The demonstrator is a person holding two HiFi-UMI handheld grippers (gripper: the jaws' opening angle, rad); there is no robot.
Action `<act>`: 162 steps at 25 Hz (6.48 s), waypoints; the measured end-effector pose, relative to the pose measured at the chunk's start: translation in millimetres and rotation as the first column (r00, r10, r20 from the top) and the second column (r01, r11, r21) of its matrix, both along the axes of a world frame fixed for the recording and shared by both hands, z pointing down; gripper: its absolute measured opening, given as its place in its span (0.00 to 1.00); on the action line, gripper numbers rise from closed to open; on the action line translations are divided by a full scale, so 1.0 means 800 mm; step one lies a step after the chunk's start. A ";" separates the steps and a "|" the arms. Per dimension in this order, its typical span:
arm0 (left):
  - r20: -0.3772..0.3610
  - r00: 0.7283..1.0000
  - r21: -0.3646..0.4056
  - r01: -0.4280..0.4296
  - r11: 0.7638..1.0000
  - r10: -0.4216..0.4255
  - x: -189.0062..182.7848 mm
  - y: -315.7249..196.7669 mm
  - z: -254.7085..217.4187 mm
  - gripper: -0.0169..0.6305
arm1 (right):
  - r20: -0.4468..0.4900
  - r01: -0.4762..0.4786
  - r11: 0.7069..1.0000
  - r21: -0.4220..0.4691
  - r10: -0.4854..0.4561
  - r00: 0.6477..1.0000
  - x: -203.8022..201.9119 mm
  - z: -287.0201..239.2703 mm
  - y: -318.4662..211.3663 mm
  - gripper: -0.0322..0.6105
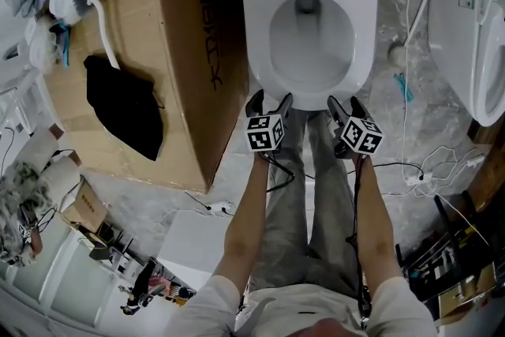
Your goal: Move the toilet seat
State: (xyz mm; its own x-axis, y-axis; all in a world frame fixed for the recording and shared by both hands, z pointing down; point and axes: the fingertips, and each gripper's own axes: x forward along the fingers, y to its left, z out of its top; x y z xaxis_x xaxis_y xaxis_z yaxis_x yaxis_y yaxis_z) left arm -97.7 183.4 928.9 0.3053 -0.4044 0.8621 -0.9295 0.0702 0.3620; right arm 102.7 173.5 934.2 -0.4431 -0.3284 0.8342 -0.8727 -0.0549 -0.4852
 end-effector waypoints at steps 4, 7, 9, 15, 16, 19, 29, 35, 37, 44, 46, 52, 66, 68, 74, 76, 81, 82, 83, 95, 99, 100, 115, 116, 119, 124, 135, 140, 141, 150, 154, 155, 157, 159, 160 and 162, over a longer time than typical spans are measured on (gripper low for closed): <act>0.007 0.999 -0.015 -0.031 0.999 0.031 0.009 -0.001 0.008 0.55 | 0.012 0.021 0.999 0.034 -0.021 1.000 -0.011 0.000 -0.009 0.60; 0.006 1.000 -0.017 -0.023 1.000 0.024 0.009 -0.001 0.009 0.55 | -0.034 0.073 0.997 0.028 -0.072 0.997 -0.011 0.004 -0.007 0.60; 0.009 1.000 -0.017 -0.023 1.000 0.023 0.009 0.000 0.008 0.55 | -0.058 0.105 0.994 0.021 -0.104 0.993 -0.009 0.005 -0.004 0.60; 0.022 0.999 -0.017 -0.023 1.000 0.023 0.007 -0.001 0.006 0.55 | -0.082 0.206 0.978 0.016 -0.204 0.976 -0.009 0.001 0.001 0.60; 0.025 0.999 -0.015 -0.021 1.000 0.021 0.007 0.000 0.005 0.55 | -0.080 0.206 0.978 0.016 -0.204 0.976 -0.009 0.000 0.001 0.60; 0.029 0.999 -0.012 -0.020 1.000 0.020 0.007 -0.001 0.002 0.55 | -0.078 0.200 0.980 0.021 -0.198 0.977 -0.009 -0.003 0.001 0.60; 0.030 0.999 -0.015 -0.022 1.000 0.023 0.006 0.000 -0.018 0.55 | -0.061 0.195 0.981 0.021 -0.193 0.979 -0.009 -0.024 0.001 0.60; 0.027 0.999 -0.010 -0.023 1.000 0.023 0.006 0.000 -0.035 0.55 | -0.056 0.195 0.981 0.020 -0.193 0.980 -0.009 -0.041 0.001 0.60; 0.026 0.999 -0.006 -0.023 1.000 0.023 0.006 0.000 -0.042 0.55 | -0.057 0.197 0.980 0.022 -0.195 0.979 -0.009 -0.048 0.001 0.60; 0.025 1.000 0.012 -0.018 1.000 0.018 0.006 -0.003 -0.070 0.55 | -0.052 0.191 0.981 0.039 -0.189 0.981 -0.010 -0.075 -0.001 0.60; 0.023 1.000 0.016 -0.016 1.000 0.016 0.007 -0.004 -0.078 0.55 | -0.048 0.189 0.981 0.045 -0.186 0.981 -0.009 -0.083 -0.002 0.60; 0.016 1.000 0.023 -0.011 1.000 0.011 0.008 -0.008 -0.103 0.55 | -0.038 0.181 0.982 0.056 -0.179 0.983 -0.009 -0.108 -0.006 0.60; -0.007 1.000 0.036 0.006 0.999 -0.006 0.007 -0.022 -0.155 0.55 | -0.032 0.164 0.984 0.077 -0.162 0.986 -0.010 -0.161 -0.020 0.60; -0.014 1.000 0.046 0.011 0.999 -0.010 0.006 -0.026 -0.166 0.55 | -0.025 0.157 0.984 0.086 -0.156 0.987 -0.010 -0.172 -0.024 0.60; -0.034 0.999 0.073 0.036 0.997 -0.033 0.005 -0.036 -0.194 0.55 | -0.009 0.126 0.986 0.114 -0.126 0.992 -0.012 -0.201 -0.035 0.60; -0.038 0.998 0.082 0.042 0.996 -0.039 0.004 -0.040 -0.201 0.55 | -0.003 0.119 0.985 0.122 -0.120 0.993 -0.012 -0.209 -0.039 0.60; -0.049 0.997 0.103 0.064 0.993 -0.059 0.004 -0.048 -0.220 0.55 | 0.008 0.103 0.985 0.140 -0.105 0.994 -0.012 -0.228 -0.048 0.60; -0.052 0.997 0.110 0.069 0.992 -0.063 0.003 -0.050 -0.224 0.55 | 0.010 0.099 0.985 0.143 -0.102 0.995 -0.012 -0.232 -0.050 0.60; -0.054 0.996 0.117 0.073 0.990 -0.067 0.003 -0.052 -0.228 0.55 | 0.013 0.096 0.984 0.147 -0.099 0.995 -0.012 -0.236 -0.052 0.60; -0.082 0.990 0.177 0.131 0.975 -0.118 0.000 -0.074 -0.267 0.55 | 0.050 0.053 0.982 0.179 -0.063 0.997 -0.013 -0.275 -0.076 0.60; -0.075 0.988 0.203 0.150 0.968 -0.137 -0.002 -0.081 -0.280 0.55 | 0.061 0.036 0.982 0.186 -0.048 0.997 -0.014 -0.286 -0.083 0.60; -0.074 0.987 0.207 0.152 0.967 -0.139 -0.003 -0.083 -0.283 0.55 | 0.062 0.032 0.982 0.187 -0.044 0.997 -0.014 -0.288 -0.084 0.60; 0.036 0.994 0.338 0.082 0.938 -0.100 -0.013 -0.113 -0.341 0.55 | 0.105 -0.049 0.974 0.219 0.026 0.994 -0.015 -0.328 -0.116 0.60; 0.041 0.995 0.348 0.068 0.935 -0.087 -0.013 -0.115 -0.346 0.55 | 0.110 -0.056 0.973 0.222 0.032 0.993 -0.016 -0.331 -0.119 0.60; 0.072 0.997 0.379 -0.009 0.925 -0.019 -0.010 -0.117 -0.363 0.55 | 0.123 -0.077 0.970 0.231 0.049 0.991 -0.016 -0.339 -0.126 0.60; 0.133 0.986 0.409 -0.149 0.900 0.103 -0.004 -0.114 -0.391 0.55 | 0.138 -0.100 0.967 0.235 0.069 0.988 -0.016 -0.351 -0.137 0.60; 0.346 0.859 0.350 -0.491 0.797 0.377 0.026 -0.110 -0.402 0.55 | 0.156 -0.142 0.959 0.244 0.106 0.982 -0.016 -0.369 -0.157 0.60; 0.446 0.796 0.310 -0.566 0.764 0.409 0.028 -0.125 -0.397 0.55 | 0.171 -0.166 0.953 0.254 0.125 0.977 -0.018 -0.377 -0.167 0.60; 0.463 0.787 0.304 -0.574 0.760 0.409 0.028 -0.129 -0.396 0.55 | 0.171 -0.171 0.952 0.253 0.130 0.977 -0.018 -0.378 -0.169 0.60; 0.473 0.781 0.325 -0.585 0.743 0.408 0.034 -0.152 -0.410 0.41 | 0.179 -0.232 0.939 0.254 0.190 0.965 -0.015 -0.392 -0.179 0.60; 0.466 0.788 0.335 -0.578 0.744 0.403 0.034 -0.162 -0.417 0.41 | 0.175 -0.228 0.931 0.286 0.184 0.967 -0.019 -0.409 -0.178 0.60; 0.465 0.790 0.339 -0.576 0.744 0.400 0.033 -0.164 -0.419 0.41 | 0.175 -0.213 0.930 0.298 0.166 0.971 -0.022 -0.414 -0.178 0.60; 0.463 0.792 0.343 -0.574 0.744 0.398 0.033 -0.169 -0.421 0.41 | 0.169 -0.181 0.930 0.320 0.132 0.977 -0.026 -0.422 -0.177 0.60; 0.459 0.794 0.345 -0.572 0.744 0.398 0.034 -0.171 -0.423 0.41 | 0.161 -0.158 0.928 0.339 0.108 0.981 -0.026 -0.429 -0.178 0.60; 0.458 0.795 0.347 -0.571 0.744 0.397 0.034 -0.173 -0.424 0.41 | 0.156 -0.144 0.926 0.350 0.094 0.983 -0.027 -0.432 -0.179 0.60; 0.455 0.798 0.349 -0.568 0.745 0.395 0.034 -0.176 -0.427 0.41 | 0.139 -0.099 0.920 0.380 0.050 0.989 -0.028 -0.441 -0.181 0.60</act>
State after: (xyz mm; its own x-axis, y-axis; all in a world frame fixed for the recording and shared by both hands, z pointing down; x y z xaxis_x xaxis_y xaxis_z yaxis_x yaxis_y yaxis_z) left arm -70.9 42.4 587.6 0.2997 -0.6442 0.7037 -0.8545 -0.5093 -0.1022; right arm 80.5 28.7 581.7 -0.4965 -0.6489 0.5765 -0.8048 0.0952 -0.5859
